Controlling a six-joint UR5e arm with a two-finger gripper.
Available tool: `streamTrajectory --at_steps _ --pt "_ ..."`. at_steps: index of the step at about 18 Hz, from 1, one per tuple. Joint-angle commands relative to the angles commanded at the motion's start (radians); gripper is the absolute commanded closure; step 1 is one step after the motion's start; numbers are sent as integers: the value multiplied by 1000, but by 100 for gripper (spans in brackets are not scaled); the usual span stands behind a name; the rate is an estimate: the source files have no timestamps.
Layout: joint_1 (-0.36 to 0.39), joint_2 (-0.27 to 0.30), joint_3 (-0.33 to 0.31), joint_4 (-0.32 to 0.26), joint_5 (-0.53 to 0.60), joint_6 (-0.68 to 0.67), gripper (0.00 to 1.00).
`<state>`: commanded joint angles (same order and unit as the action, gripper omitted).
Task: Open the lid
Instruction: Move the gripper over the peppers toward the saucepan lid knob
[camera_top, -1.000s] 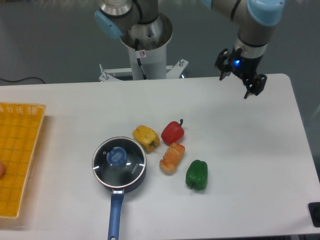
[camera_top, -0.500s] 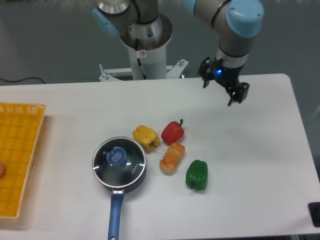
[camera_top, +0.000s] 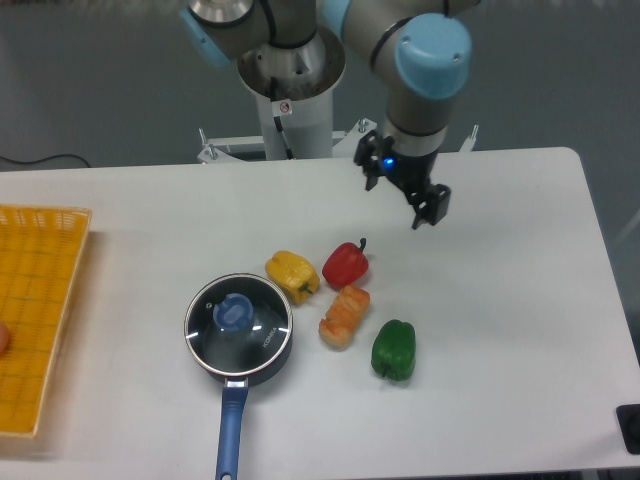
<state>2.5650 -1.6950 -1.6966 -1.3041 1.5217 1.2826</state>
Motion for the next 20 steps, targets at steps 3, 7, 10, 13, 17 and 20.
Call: streamTrajectory --at_steps 3,7,10,13,17,20 --pt "-49 -5 -6 17 0 -44 0" --pt "-103 -18 -12 37 5 -92 0" --pt "-127 -21 -17 39 5 -132 0" --pt "-150 -25 -18 45 6 -154 0" --pt "-172 -28 -18 55 5 -169 0" --pt "-174 -32 -18 63 5 -170 0"
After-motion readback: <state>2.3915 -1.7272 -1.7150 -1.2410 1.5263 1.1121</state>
